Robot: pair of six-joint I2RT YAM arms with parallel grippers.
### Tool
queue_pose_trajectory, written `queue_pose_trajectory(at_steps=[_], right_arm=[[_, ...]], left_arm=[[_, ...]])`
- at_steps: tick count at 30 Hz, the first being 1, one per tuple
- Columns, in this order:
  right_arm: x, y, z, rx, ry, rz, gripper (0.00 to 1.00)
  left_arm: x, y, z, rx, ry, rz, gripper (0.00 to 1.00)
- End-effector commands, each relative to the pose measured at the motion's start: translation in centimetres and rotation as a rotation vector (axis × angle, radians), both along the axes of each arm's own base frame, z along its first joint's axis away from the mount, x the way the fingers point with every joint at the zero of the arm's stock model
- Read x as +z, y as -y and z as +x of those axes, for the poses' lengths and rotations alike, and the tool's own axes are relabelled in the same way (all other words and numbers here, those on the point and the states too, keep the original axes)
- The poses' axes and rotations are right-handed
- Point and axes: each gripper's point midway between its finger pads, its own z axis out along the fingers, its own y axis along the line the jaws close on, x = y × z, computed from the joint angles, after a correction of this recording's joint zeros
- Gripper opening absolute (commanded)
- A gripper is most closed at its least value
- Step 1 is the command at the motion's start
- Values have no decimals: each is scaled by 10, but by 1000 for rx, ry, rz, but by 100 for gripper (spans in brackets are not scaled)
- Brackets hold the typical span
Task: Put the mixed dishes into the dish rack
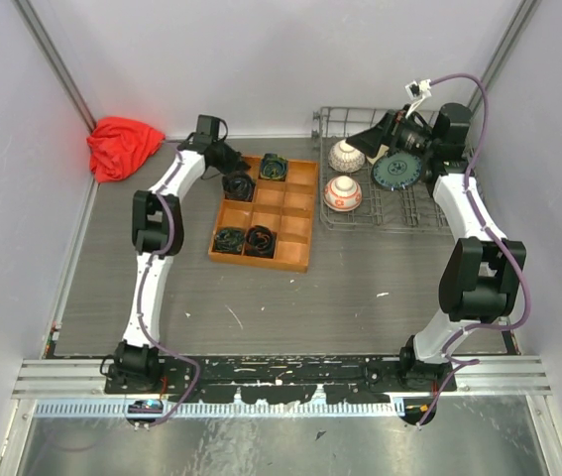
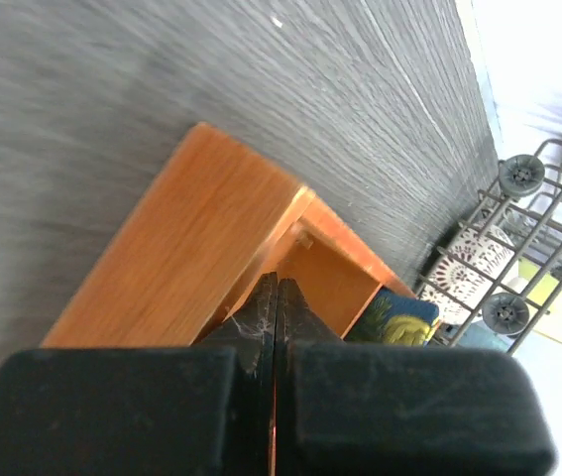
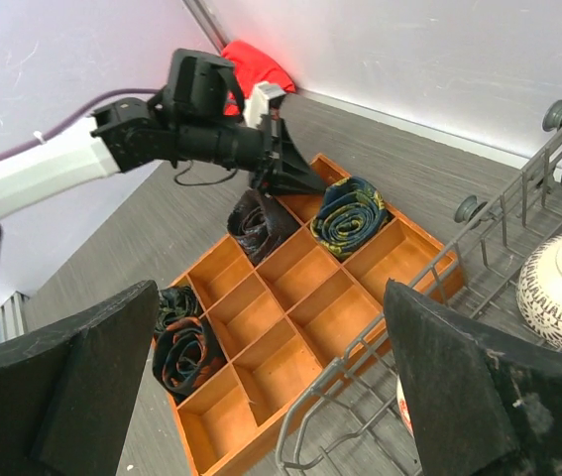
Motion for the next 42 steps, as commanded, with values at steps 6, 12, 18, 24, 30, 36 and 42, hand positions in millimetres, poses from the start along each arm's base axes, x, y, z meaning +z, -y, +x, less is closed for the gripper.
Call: queue_pose_trajectory(at_steps=[6,12,18,24,30,36,42], right_arm=[[37,2,-7,-56,88,-13,100],[25,-4,-31,-139,23,-56,100],[9,-15,-79,-245,-80,-175,100],[-2,11,-122,-416,-184,-255,100],[-23,34,-164,-560,-153,-301,100],[-45,7,-195,-360,-85,-351,100],[-54,8,-201,-354,-28,-343,100]], left_arm=[[161,-50,1,-3,434,222,29],[263,-54,-52,-73,664,272,70],[289,-78,-140,-109,735,350,98],[258,-115,-224,-104,656,483,98],[225,-182,-276,114,741,725,98],[175,-231,-303,245,824,985,98],[108,-242,-299,192,743,1090,98]])
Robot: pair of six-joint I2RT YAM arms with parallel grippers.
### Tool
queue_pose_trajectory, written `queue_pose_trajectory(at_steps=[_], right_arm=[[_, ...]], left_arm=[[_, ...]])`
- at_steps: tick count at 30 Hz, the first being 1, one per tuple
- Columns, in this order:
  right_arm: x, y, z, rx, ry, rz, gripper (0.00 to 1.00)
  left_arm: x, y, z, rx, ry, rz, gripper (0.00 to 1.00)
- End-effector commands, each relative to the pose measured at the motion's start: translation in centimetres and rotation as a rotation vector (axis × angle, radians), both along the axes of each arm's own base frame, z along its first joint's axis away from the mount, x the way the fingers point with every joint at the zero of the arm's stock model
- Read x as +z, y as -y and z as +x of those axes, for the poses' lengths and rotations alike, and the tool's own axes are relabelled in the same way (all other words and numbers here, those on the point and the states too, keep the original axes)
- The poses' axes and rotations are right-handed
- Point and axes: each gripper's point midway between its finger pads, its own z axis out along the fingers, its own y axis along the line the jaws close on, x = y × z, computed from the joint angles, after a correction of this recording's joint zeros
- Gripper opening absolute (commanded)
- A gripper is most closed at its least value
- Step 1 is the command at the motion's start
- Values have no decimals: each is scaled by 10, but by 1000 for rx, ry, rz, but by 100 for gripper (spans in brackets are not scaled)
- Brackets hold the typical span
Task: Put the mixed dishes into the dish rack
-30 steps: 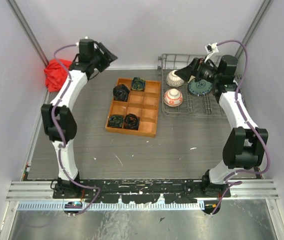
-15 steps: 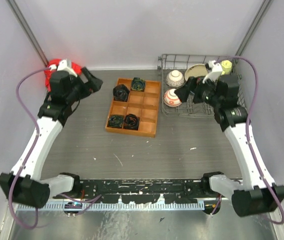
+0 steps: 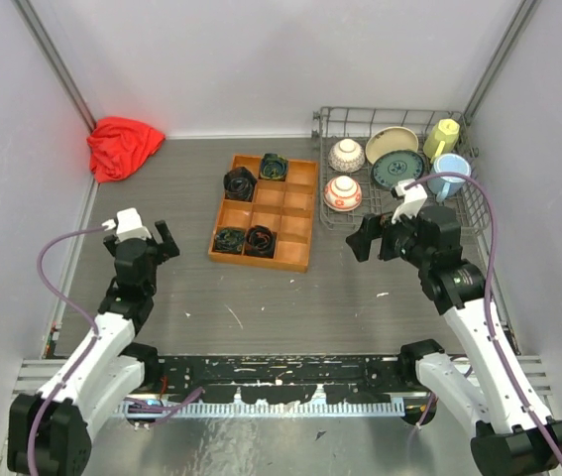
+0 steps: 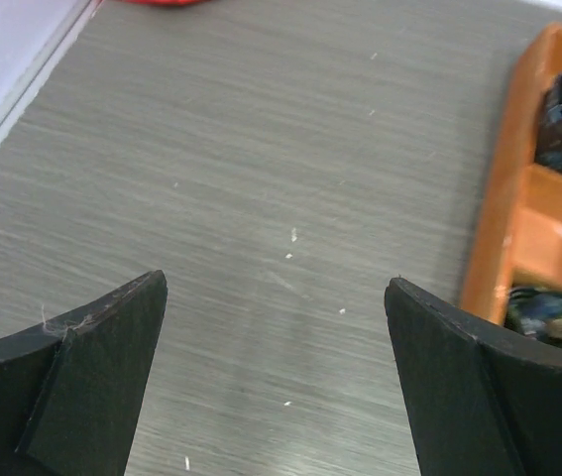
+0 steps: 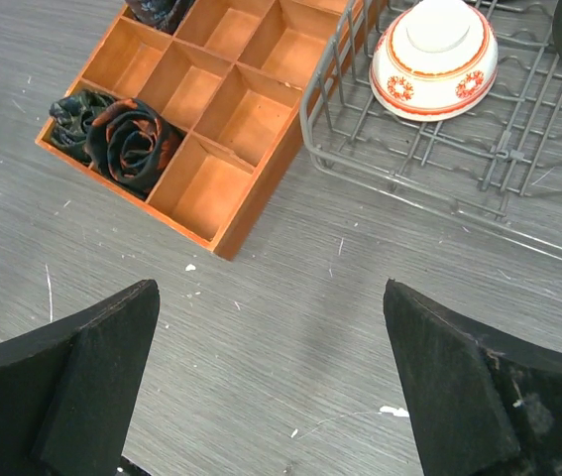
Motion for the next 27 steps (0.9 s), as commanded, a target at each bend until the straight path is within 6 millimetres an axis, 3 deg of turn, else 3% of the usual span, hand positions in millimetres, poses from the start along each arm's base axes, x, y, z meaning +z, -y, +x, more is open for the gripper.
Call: queue_pose_trajectory(at_steps=[1,6,9,14,18,21,24,27], right_arm=[[19,-4,4,24,124,19,100],[9,-4,12,-16,110,55,100],[-6,11,21,-90,120,-6,100],[-43,51,38,-237,137,-153,100],[-61,77,54,-309,246,-140,100],[-86,104,63,-418,273,-125,100],[-112,117,63,-498,302,-94,100],[-124,125,58,-544,371,-98,100]], left_arm=[[-4,-20,15,73,126,98,98],[-35,-25,29,30,149,136,98],[-37,-23,42,-12,166,123,98],[-65,-11,56,-101,160,131,98],[-70,-4,58,-155,150,138,98],[-71,-2,61,-164,142,139,98],[-71,-5,65,-145,132,140,98],[-74,-5,69,-148,92,134,98]])
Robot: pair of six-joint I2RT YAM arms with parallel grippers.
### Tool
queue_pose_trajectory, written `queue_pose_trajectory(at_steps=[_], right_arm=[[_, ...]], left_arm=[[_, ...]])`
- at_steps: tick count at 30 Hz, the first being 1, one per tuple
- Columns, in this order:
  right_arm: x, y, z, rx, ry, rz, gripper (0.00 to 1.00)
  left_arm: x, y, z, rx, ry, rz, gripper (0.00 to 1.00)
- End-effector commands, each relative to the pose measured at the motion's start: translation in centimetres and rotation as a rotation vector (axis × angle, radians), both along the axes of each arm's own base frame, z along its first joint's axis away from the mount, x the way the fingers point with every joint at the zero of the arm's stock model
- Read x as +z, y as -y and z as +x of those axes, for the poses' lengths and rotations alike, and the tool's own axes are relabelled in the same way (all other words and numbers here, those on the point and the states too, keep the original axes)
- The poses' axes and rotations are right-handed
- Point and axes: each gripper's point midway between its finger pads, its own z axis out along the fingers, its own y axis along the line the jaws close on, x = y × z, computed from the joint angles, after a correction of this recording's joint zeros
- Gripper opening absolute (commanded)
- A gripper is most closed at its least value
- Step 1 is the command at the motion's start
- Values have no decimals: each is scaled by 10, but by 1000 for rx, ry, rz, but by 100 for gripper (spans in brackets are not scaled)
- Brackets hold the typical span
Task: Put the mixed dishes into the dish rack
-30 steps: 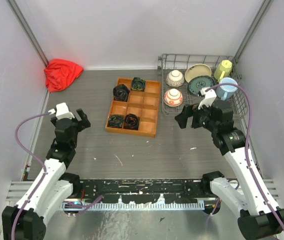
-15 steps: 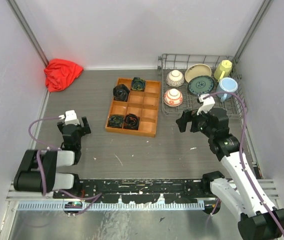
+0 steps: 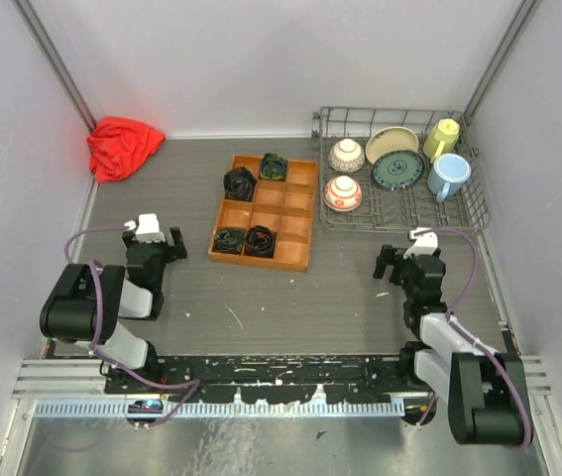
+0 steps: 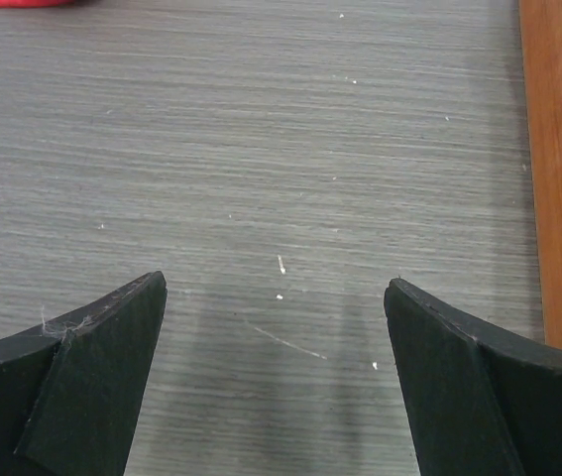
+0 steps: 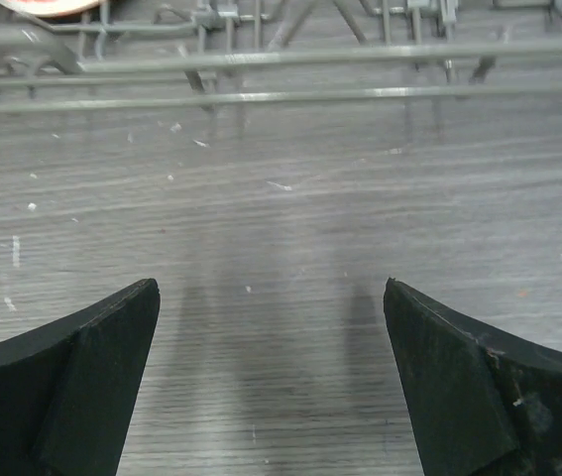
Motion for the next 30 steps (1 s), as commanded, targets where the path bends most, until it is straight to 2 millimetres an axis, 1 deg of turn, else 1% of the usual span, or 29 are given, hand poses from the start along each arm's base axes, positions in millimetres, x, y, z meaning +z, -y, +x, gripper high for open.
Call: queue_pose_trajectory(at_steps=[1,5,8,9,11,14,15,16,17,19,20,30], right_arm=[[54,17,22,-92,363,-22,100],[57,18,32,-62,383,-91,100],[59,16,46,-49,392,-88,100],[53,14,51,-39,362,-77,100],[54,8,58,-14,394,-56,100],[38,16,59,-71,388,-43,100],[39,16,60,-70,409,-37,100],[37,15,63,-64,386,-44,100],[31,16,67,-69,337,-50,100],[25,13,80,-55,297,-53,100],[18,12,82,-48,252,-64,100],[21,11,81,-53,263,-75,100]], left_arm=[[19,-3,16,11,38,10,98],[16,-5,21,26,9,13,98],[14,-2,24,7,-9,15,98],[15,-2,26,8,-8,16,98],[14,-2,28,8,-21,16,98],[11,-2,31,13,-59,18,98],[10,-1,32,5,-67,20,98],[10,-1,32,0,-70,22,98],[9,0,32,-1,-71,22,98],[10,0,33,-2,-70,23,98],[10,0,33,-2,-69,23,98],[9,0,32,-3,-74,23,98]])
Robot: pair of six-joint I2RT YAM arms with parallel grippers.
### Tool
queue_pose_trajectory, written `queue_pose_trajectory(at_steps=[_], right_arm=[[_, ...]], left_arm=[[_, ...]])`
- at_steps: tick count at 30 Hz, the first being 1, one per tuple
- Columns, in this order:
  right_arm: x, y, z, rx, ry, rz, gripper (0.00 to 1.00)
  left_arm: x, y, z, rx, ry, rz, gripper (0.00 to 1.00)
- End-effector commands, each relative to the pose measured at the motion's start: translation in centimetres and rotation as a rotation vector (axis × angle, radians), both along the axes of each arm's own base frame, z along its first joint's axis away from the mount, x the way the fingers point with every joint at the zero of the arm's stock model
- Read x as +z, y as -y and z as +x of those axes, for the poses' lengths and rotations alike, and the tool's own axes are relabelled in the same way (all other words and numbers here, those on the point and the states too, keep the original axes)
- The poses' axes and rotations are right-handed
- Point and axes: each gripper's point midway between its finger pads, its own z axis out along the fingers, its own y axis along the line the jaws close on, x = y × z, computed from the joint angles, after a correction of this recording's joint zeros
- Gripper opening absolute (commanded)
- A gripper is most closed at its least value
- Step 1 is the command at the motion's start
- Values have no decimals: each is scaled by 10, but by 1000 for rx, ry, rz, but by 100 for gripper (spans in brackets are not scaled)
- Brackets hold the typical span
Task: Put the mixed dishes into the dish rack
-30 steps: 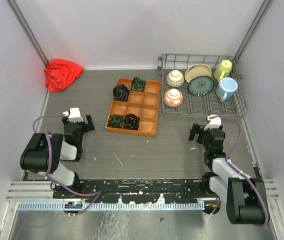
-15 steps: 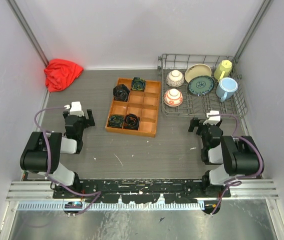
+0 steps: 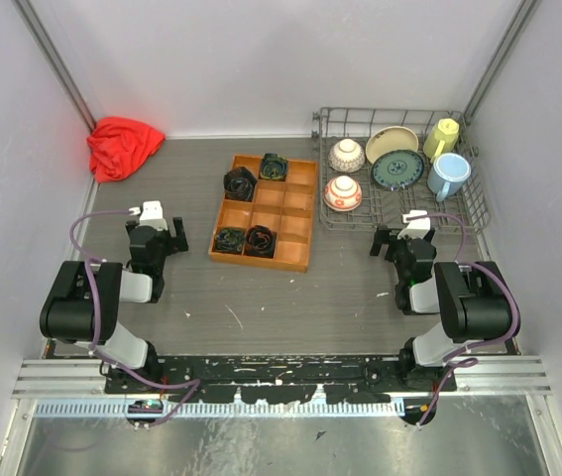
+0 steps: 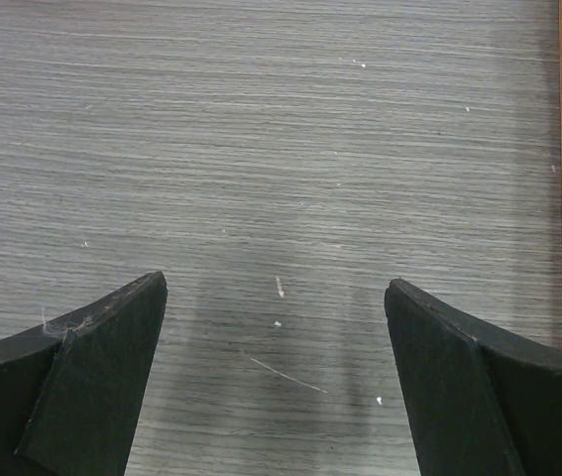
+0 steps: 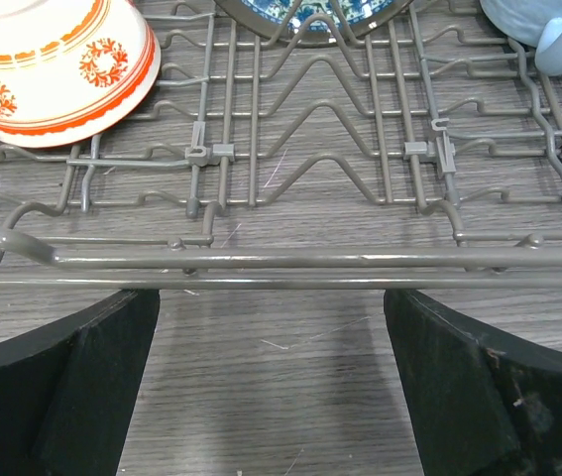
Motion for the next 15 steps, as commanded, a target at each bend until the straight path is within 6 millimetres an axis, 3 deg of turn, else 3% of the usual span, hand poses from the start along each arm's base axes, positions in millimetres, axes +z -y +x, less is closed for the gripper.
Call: queue_pose_trajectory(at_steps=[1,15], right_arm=[[28,3,14,-20,95,-7,100],[27,3,15,-19,92,-11,100]], left_arm=[[16,-2,8,0,45,11,98],[16,-2,8,-1,45,11,98]])
